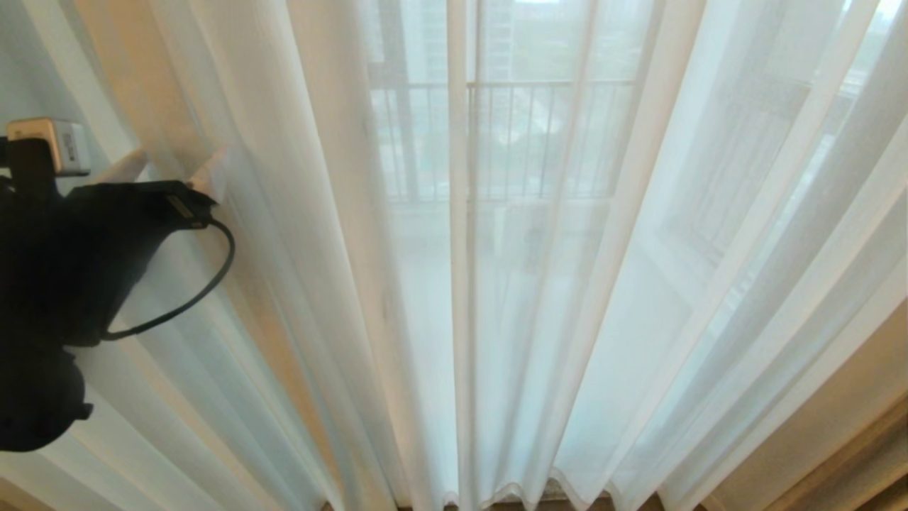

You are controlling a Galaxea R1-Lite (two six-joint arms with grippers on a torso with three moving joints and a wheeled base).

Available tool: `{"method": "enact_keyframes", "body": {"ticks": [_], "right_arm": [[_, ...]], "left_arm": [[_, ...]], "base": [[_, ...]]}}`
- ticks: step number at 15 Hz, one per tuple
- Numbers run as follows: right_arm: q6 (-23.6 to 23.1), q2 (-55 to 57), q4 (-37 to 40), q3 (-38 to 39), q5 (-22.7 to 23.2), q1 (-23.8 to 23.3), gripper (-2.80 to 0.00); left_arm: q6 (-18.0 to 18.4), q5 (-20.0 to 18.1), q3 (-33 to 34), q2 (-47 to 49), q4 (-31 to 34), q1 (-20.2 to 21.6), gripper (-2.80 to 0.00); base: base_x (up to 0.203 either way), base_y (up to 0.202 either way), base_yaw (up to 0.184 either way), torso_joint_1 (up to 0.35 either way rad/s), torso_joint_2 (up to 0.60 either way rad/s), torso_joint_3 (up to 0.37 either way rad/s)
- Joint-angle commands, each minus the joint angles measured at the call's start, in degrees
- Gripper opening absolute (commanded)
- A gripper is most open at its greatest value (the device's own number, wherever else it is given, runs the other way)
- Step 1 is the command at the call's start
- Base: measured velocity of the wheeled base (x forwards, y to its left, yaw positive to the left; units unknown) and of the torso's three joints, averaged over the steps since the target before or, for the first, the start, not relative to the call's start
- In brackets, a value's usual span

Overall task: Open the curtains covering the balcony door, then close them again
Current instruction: Pull the inner curtains open on both sides

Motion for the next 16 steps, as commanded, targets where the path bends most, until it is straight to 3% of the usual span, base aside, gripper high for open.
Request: {"method": "enact_keyframes", "body": {"ticks": [1,10,16], "right_arm": [[-0.1,0.0,0.0,0.0,0.0,0.0,-2.80],[0.0,0.0,0.0,0.0,0.0,0.0,-2.80],[0.0,0.0,0.0,0.0,0.0,0.0,-2.80]], "left_arm": [[0.0,0.0,-0.3,-0.2,-0.4,-1.2,0.00],[0.3,0.5,-7.2,5.9,-0.6,2.6,0.00],[0.3,0.3,-12.4,8.9,-0.6,2.8,0.00]], "base": [[0.000,0.000,0.000,0.000,0.00,0.000],[0.000,0.000,0.000,0.000,0.00,0.000],[0.000,0.000,0.000,0.000,0.00,0.000]]}}
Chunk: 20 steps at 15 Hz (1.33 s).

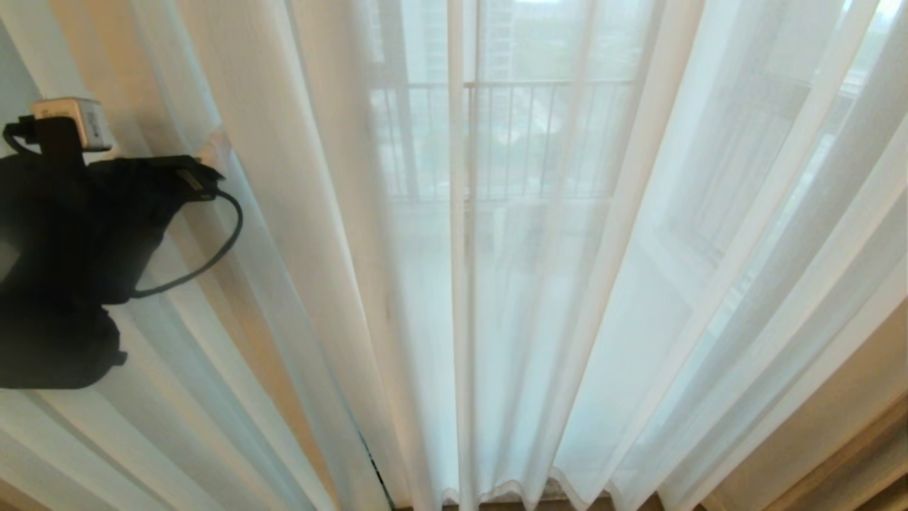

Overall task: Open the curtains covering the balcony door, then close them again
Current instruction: Pull the inner curtains open on both sides

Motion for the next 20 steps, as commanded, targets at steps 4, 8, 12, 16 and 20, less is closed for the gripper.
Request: {"method": "enact_keyframes", "body": {"ticks": [4,8,12,16,20], "right_arm": [[-0.1,0.0,0.0,0.0,0.0,0.0,-2.80],[0.0,0.0,0.0,0.0,0.0,0.0,-2.80],[0.0,0.0,0.0,0.0,0.0,0.0,-2.80],[0.0,0.0,0.0,0.0,0.0,0.0,-2.80],[0.0,0.0,0.0,0.0,0.0,0.0,-2.80]], "left_arm": [[0.0,0.1,-1.9,1.8,-0.5,0.2,-2.80],[0.0,0.0,-2.0,1.7,-0.5,0.1,-2.80],[0.1,0.0,-1.7,0.8,-0.5,0.2,-2.80],[1.8,0.5,-1.3,-0.8,-0.5,0.3,-2.80],[4.1,0.3,-0.9,-3.3,-0.3,4.4,-2.80]], "base": [[0.000,0.000,0.000,0.000,0.00,0.000],[0.000,0.000,0.000,0.000,0.00,0.000],[0.000,0.000,0.000,0.000,0.00,0.000],[0.000,0.000,0.000,0.000,0.00,0.000],[0.000,0.000,0.000,0.000,0.00,0.000]]}}
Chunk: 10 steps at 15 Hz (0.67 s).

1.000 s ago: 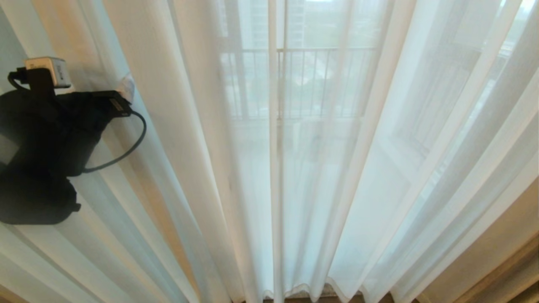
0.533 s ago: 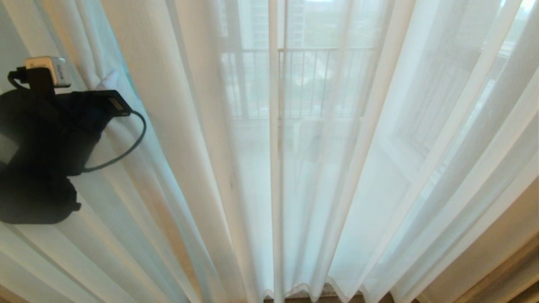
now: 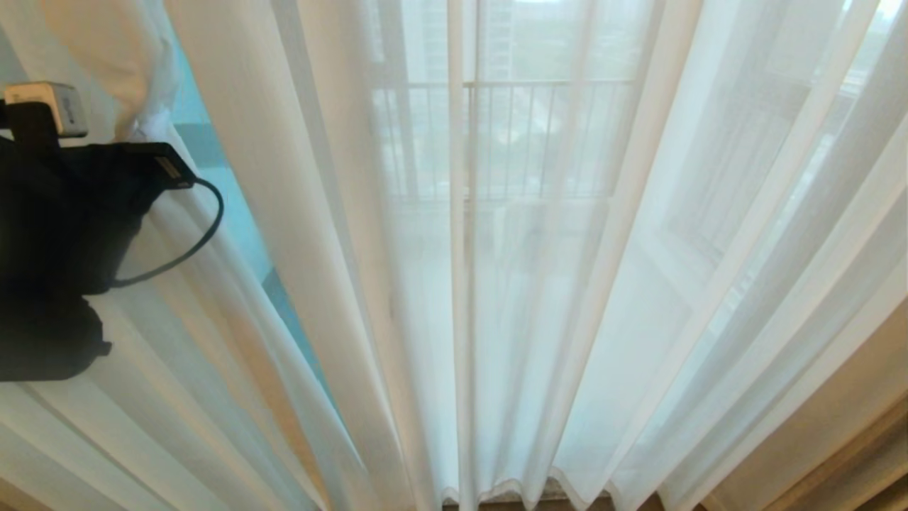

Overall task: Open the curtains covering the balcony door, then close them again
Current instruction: Pull the inner curtains open on both sides

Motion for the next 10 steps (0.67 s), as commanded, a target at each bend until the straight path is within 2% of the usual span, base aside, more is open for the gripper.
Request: {"method": "enact_keyframes", "body": {"ticks": [1,6,10], "right_arm": [[0.0,0.0,0.0,0.0,0.0,0.0,-2.80],[0.0,0.0,0.0,0.0,0.0,0.0,-2.80],[0.0,0.0,0.0,0.0,0.0,0.0,-2.80]], "left_arm": [[0.6,-0.1,1.0,-2.4,-0.3,2.4,-2.80],[0.6,-0.2,6.6,-6.8,-0.3,5.2,-2.80],[0.6,-0.4,6.8,-9.1,-0.2,4.8,-2.80]], "base": [[0.000,0.000,0.000,0.000,0.00,0.000],[0.000,0.000,0.000,0.000,0.00,0.000],[0.000,0.000,0.000,0.000,0.00,0.000]]}}
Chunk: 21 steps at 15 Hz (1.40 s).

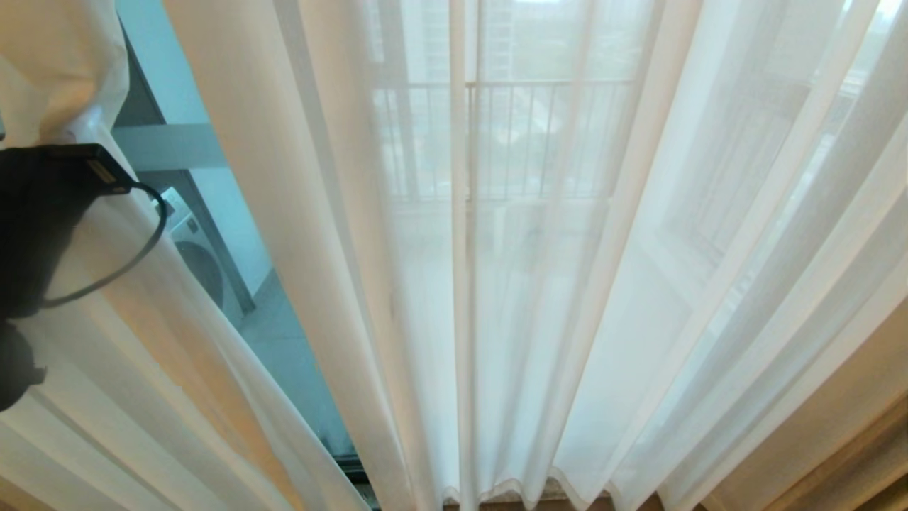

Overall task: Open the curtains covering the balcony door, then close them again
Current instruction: Pull the inner curtains open on both sides

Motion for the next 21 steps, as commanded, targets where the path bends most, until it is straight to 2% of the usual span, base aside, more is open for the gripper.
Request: {"method": "enact_keyframes", "body": {"ticks": [1,15,21], "right_arm": [[0.0,0.0,0.0,0.0,0.0,0.0,-2.80],[-0.1,0.0,0.0,0.0,0.0,0.0,-2.80],[0.0,0.0,0.0,0.0,0.0,0.0,-2.80]], "left_arm": [[0.0,0.0,0.7,-2.1,-0.4,-0.8,-2.80],[0.2,0.1,5.3,-5.1,-0.4,-1.0,-2.80],[0.4,0.1,6.0,-5.1,-0.4,-1.0,-2.80]], "base": [[0.000,0.000,0.000,0.000,0.00,0.000],[0.000,0.000,0.000,0.000,0.00,0.000],[0.000,0.162,0.000,0.000,0.00,0.005]]}}
